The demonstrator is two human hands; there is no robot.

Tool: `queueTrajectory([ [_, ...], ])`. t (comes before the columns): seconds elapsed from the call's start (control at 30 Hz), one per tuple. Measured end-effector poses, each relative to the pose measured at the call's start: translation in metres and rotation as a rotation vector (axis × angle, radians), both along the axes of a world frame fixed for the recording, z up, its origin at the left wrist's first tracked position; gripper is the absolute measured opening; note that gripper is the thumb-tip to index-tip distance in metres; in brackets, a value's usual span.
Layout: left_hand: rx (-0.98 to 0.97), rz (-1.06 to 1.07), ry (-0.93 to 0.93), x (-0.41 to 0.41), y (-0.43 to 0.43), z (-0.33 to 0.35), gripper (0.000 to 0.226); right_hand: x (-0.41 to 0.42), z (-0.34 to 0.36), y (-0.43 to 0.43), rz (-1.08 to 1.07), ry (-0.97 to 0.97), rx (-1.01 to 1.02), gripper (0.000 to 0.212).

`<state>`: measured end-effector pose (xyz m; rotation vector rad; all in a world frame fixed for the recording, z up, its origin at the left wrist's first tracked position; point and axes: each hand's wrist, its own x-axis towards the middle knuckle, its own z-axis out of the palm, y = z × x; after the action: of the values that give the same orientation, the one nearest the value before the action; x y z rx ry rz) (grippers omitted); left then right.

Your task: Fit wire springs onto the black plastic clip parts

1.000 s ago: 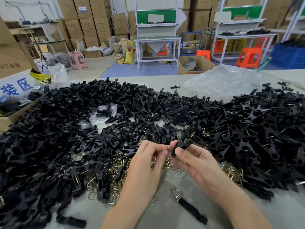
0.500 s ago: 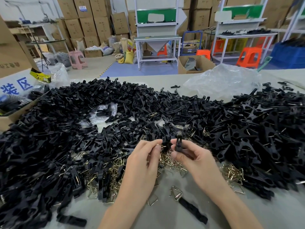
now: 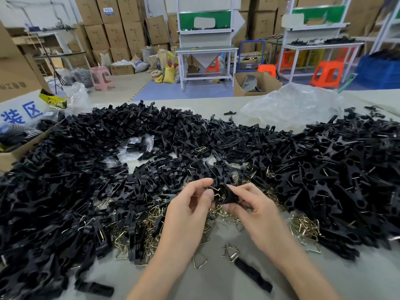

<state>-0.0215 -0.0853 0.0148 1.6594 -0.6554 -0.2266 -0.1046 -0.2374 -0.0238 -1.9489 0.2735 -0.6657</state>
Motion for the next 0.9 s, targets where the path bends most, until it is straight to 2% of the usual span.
queueTrajectory([
  [0.1,0.025,-0.006,0.016,-0.001,-0.001,0.000,0.022,-0.001,0.001,0.000,-0.009,-0.002,-0.031,0.048],
  [0.2,0.012,0.013,0.038,-0.001,-0.002,0.000,0.014,-0.004,0.004,0.001,-0.012,-0.008,-0.058,0.048],
  [0.37,0.033,-0.019,0.109,0.001,0.001,0.004,0.005,-0.008,0.009,0.003,-0.011,0.014,-0.207,0.048],
  [0.6,0.091,-0.073,0.150,0.002,0.005,0.009,0.011,-0.013,0.016,0.006,-0.036,0.027,-0.365,0.047],
  [0.8,0.078,-0.066,0.139,0.000,0.004,0.009,0.011,-0.014,0.021,0.010,-0.030,0.004,-0.347,0.046],
  [0.9,0.088,-0.154,0.167,0.002,0.007,0.011,0.018,-0.015,0.021,0.010,-0.010,0.011,-0.345,0.044],
])
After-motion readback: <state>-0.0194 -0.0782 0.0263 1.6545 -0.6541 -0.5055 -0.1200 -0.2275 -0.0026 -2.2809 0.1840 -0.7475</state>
